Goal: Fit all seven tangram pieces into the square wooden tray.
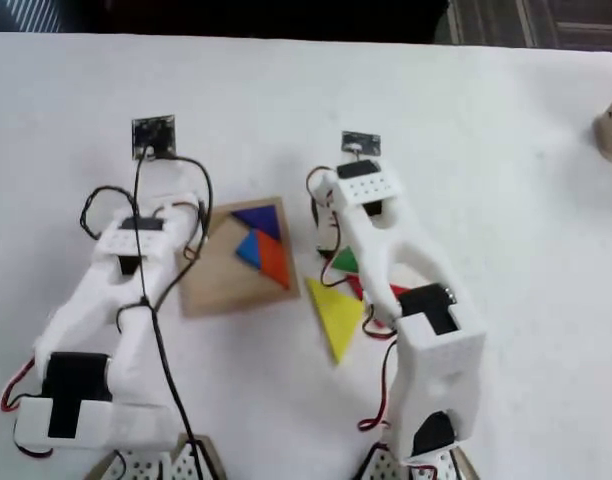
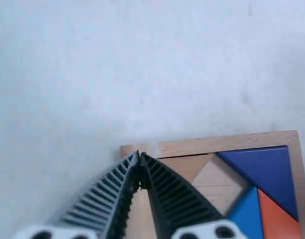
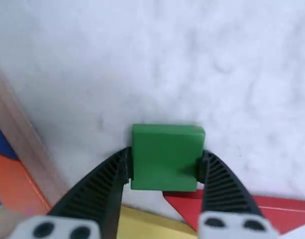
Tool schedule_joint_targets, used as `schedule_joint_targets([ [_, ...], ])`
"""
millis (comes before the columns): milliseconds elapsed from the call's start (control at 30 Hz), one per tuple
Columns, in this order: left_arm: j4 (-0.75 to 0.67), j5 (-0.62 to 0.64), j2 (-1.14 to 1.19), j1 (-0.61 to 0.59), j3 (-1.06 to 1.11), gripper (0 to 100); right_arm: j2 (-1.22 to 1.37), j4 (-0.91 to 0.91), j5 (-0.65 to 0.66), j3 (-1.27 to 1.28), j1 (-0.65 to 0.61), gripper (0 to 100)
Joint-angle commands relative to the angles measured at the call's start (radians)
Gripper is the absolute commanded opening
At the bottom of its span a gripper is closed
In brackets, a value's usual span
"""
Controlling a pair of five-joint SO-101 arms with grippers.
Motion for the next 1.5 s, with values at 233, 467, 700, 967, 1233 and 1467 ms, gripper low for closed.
schedule_joint_targets([
  [233, -0.026, 0.006, -0.056, -0.031, -0.005, 2, -0.008, 0.154, 0.095, -0.149, 0.030, 7.7],
  [467, -0.052, 0.006, -0.056, -0.085, -0.008, 2, -0.008, 0.259, 0.097, -0.255, -0.005, 7.7],
  [700, -0.061, 0.014, -0.062, -0.125, -0.011, 2, -0.007, 0.349, 0.186, -0.397, -0.143, 7.7],
  [967, -0.077, 0.017, -0.056, -0.243, -0.057, 2, 0.002, 0.222, 0.413, -0.428, -0.254, 7.7],
  [1233, -0.112, 0.031, -0.056, -0.312, -0.069, 2, 0.007, 0.116, 0.571, -0.427, -0.315, 7.7],
  [1467, -0.117, 0.213, -0.054, -0.363, -0.066, 2, 0.097, 0.067, 0.692, -0.434, -0.378, 7.9],
])
